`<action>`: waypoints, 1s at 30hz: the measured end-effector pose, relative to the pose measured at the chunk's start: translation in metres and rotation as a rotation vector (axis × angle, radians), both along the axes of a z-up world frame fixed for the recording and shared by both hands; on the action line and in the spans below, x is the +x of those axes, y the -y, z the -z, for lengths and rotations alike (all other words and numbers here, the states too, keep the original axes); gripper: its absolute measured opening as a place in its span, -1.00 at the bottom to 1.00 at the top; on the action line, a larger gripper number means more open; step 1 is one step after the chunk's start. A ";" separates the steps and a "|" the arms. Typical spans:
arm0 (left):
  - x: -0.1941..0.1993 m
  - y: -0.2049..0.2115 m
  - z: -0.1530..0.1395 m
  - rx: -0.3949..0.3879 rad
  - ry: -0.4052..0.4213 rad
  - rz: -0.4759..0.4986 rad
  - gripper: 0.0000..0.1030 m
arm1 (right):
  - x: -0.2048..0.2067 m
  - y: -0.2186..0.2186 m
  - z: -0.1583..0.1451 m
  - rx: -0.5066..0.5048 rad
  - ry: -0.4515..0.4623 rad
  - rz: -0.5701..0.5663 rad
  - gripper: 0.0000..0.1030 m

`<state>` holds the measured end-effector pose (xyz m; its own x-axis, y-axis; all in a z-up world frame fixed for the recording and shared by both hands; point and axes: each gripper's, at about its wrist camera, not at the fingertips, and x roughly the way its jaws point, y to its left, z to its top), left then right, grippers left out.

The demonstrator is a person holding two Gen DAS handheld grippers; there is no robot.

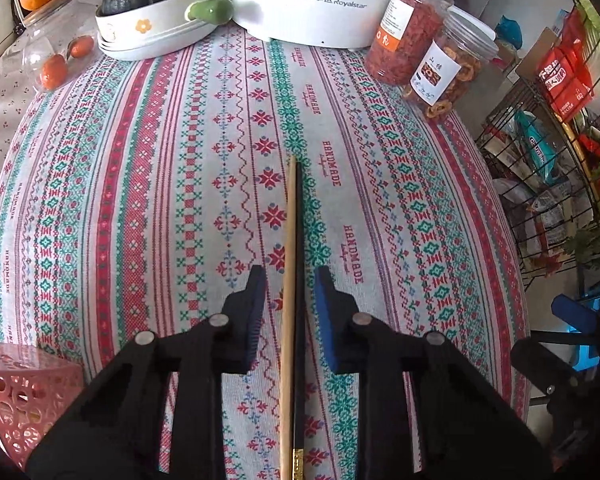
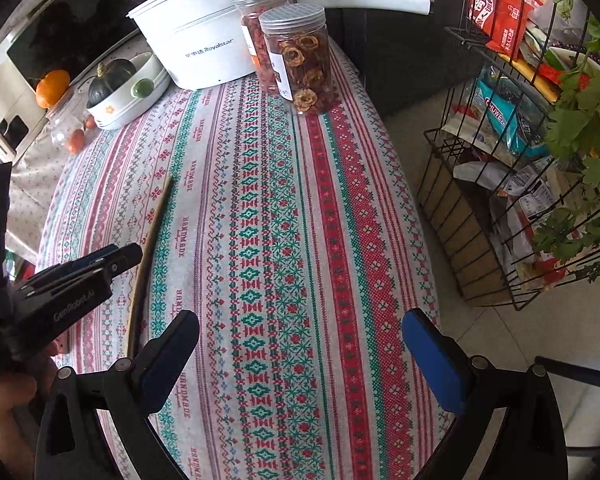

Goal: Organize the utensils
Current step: 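Move the left gripper to the last wooden chopstick and grasp it, then lift the wooden chopstick with the left gripper while the right gripper grasps the black chopstick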

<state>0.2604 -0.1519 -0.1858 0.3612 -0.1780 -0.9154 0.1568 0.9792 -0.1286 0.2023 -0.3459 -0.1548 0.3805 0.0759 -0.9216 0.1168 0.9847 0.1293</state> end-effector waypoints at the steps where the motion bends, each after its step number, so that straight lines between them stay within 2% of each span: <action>1: 0.004 0.000 0.002 0.001 -0.003 -0.006 -0.59 | 0.000 -0.001 0.000 0.000 0.001 -0.003 0.98; 4: 0.010 -0.001 0.008 0.004 -0.012 -0.018 -0.68 | 0.002 0.000 0.000 0.008 0.005 -0.002 0.98; 11: 0.018 0.003 0.014 0.013 -0.018 -0.018 -0.70 | 0.004 0.002 0.003 0.016 -0.005 0.003 0.98; 14: 0.024 0.005 0.018 0.053 -0.043 -0.026 -0.69 | 0.005 0.001 0.004 0.016 -0.010 0.006 0.98; 18: 0.027 0.009 0.019 0.103 -0.034 -0.002 -0.71 | 0.006 0.000 0.006 0.013 -0.019 0.007 0.98; 20: 0.026 0.009 0.017 0.104 -0.043 0.002 -0.85 | 0.006 -0.001 0.006 0.008 -0.021 0.004 0.98; 22: 0.018 0.006 0.013 0.079 -0.042 0.012 -0.86 | 0.006 -0.002 0.005 0.003 -0.018 0.004 0.98; 30: -0.052 -0.016 -0.030 0.035 0.060 0.142 -0.86 | 0.007 -0.012 0.002 -0.012 -0.014 -0.001 0.98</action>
<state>0.2089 -0.1357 -0.1553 0.3886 -0.2000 -0.8994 0.3008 0.9502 -0.0813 0.2097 -0.3340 -0.1566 0.3675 0.0654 -0.9277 0.1178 0.9862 0.1161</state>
